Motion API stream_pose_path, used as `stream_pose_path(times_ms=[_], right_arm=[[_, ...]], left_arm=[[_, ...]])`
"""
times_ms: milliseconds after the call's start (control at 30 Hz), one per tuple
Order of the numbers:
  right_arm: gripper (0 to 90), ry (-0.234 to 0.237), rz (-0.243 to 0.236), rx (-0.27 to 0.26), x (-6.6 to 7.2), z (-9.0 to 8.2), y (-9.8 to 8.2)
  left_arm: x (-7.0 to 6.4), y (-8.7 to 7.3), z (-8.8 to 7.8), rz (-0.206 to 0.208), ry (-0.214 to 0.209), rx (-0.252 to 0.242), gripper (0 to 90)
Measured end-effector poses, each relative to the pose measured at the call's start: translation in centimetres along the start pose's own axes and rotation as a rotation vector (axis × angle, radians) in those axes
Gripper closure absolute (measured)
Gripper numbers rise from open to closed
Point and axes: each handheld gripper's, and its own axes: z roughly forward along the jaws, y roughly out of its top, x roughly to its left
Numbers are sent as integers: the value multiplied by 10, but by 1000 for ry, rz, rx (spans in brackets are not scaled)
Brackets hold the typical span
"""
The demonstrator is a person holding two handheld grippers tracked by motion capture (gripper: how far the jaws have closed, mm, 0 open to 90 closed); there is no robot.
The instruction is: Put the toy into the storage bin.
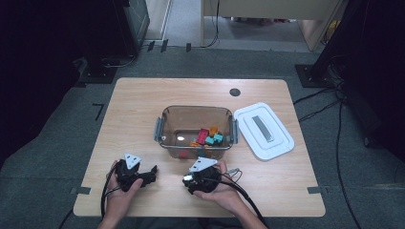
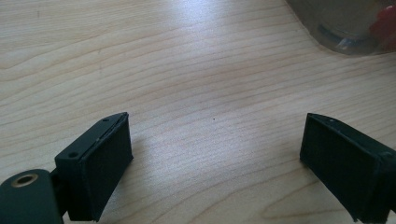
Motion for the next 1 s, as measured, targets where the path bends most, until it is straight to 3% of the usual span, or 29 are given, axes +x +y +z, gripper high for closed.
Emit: stream_pose_path(times_ms=[300,567,867,1000], right_arm=[[513,-35,-15,-17,3,2,-2],[606,-49,15,-27,-2,-2,-5],[752,-30,25,-32,-5,-6,-9],[744,-11,28,-39,-6,-7,-9]], left_arm=[[0,0,0,0,0,0,88],[0,0,0,0,0,0,88],[0,0,0,0,0,0,88],[0,0,0,0,0,0,88]])
